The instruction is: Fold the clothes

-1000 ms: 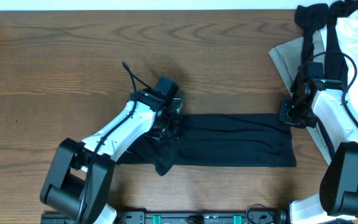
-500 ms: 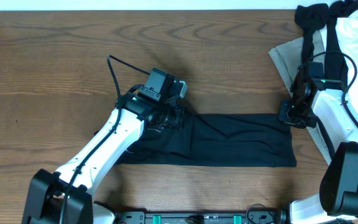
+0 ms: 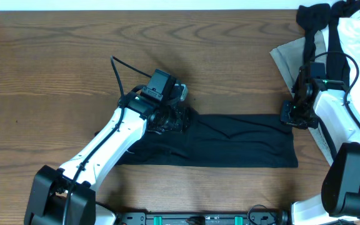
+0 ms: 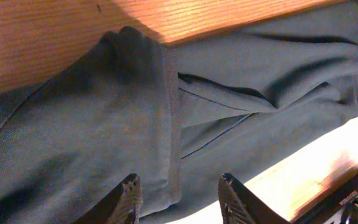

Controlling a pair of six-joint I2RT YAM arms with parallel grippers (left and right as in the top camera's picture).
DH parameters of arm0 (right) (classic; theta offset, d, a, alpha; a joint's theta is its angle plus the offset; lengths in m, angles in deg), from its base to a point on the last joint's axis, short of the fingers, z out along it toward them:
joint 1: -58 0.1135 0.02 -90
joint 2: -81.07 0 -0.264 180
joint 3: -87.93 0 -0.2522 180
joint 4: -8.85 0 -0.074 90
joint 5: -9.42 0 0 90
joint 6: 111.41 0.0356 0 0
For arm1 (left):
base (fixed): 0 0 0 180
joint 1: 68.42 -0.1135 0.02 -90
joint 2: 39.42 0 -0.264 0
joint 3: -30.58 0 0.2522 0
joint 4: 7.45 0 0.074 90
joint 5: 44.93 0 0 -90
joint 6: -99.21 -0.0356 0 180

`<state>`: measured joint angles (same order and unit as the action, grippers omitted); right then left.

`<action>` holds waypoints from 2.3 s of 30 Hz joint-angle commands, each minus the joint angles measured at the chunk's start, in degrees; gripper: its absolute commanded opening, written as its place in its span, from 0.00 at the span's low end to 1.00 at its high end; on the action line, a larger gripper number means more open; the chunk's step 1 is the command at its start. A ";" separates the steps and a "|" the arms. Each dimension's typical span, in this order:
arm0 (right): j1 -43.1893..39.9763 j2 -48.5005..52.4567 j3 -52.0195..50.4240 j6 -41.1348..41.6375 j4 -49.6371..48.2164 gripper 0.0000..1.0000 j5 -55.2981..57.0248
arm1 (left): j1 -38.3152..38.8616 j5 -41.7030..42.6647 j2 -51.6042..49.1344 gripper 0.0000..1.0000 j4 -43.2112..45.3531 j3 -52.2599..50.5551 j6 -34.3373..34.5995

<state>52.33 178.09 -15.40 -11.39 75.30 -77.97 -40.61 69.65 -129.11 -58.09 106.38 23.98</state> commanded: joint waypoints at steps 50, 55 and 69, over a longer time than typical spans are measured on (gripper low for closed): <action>-0.31 0.13 -0.15 0.22 0.07 0.27 -0.04 | -1.92 -23.74 -0.92 0.43 -4.20 -11.04 28.65; -0.31 0.13 -0.15 0.22 0.07 0.27 -0.04 | -1.92 -23.78 -0.92 0.43 -3.43 -11.04 29.07; -0.28 0.13 -0.17 0.20 0.26 0.27 -0.07 | -1.92 -23.74 -0.92 0.06 -3.65 -11.04 29.07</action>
<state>52.33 178.11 -15.40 -11.35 75.49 -78.19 -42.29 47.18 -129.44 -60.65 95.45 52.85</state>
